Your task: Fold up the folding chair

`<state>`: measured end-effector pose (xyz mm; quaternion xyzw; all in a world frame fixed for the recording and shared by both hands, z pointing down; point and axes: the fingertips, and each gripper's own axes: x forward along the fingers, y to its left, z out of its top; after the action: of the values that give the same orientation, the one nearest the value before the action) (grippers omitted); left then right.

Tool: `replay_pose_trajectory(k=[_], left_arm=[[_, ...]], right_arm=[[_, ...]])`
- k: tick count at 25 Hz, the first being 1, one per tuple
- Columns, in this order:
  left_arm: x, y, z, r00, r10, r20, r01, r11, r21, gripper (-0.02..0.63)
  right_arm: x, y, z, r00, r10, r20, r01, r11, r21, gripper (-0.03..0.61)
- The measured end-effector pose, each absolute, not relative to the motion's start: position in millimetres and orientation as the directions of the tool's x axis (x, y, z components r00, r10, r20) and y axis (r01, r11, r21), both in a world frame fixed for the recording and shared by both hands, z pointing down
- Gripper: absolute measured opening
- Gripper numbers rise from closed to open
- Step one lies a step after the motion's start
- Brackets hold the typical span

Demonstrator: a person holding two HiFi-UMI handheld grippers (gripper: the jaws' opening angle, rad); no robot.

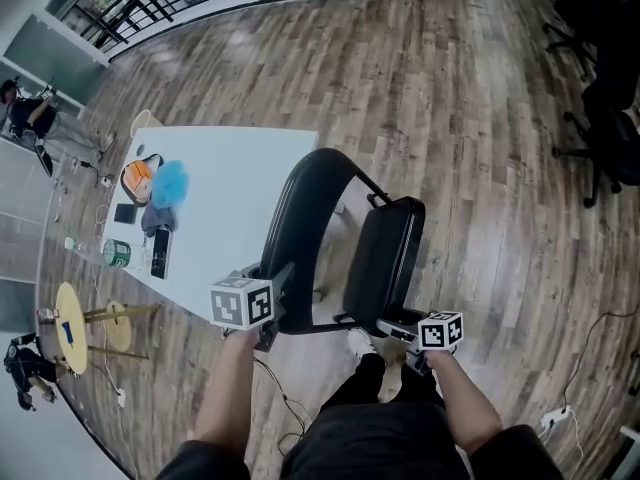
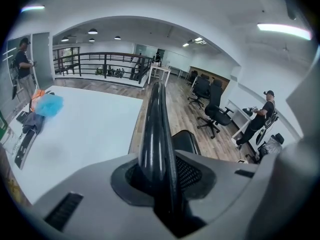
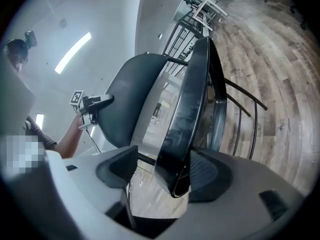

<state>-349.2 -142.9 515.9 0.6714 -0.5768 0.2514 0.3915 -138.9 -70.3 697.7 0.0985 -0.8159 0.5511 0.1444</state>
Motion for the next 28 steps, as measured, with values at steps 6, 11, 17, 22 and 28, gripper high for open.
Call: replay_pose_trajectory(k=[6, 11, 17, 22, 28], left_arm=[[-381, -140, 501, 0.204, -0.577, 0.791, -0.973, -0.03, 0.229, 0.091], [-402, -136, 501, 0.214, -0.578, 0.788, -0.971, -0.034, 0.238, 0.087], [-423, -134, 499, 0.203, -0.577, 0.791, -0.974, -0.037, 0.223, 0.084], [-446, -133, 502, 0.182, -0.578, 0.796, -0.978, -0.025, 0.205, 0.084], [-455, -128, 506, 0.194, -0.579, 0.792, -0.972, -0.005, 0.234, 0.08]], right_arm=[[-234, -63, 668, -0.946, 0.093, 0.309, -0.241, 0.434, -0.868, 0.314], [-301, -60, 662, -0.945, 0.134, 0.299, -0.213, 0.443, -0.871, 0.314], [-359, -59, 663, -0.938, 0.145, 0.315, -0.224, 0.44, -0.87, 0.313], [-394, -56, 667, -0.927, 0.173, 0.332, -0.23, 0.438, -0.869, 0.313], [-408, -57, 675, -0.918, 0.17, 0.36, -0.26, 0.428, -0.866, 0.296]])
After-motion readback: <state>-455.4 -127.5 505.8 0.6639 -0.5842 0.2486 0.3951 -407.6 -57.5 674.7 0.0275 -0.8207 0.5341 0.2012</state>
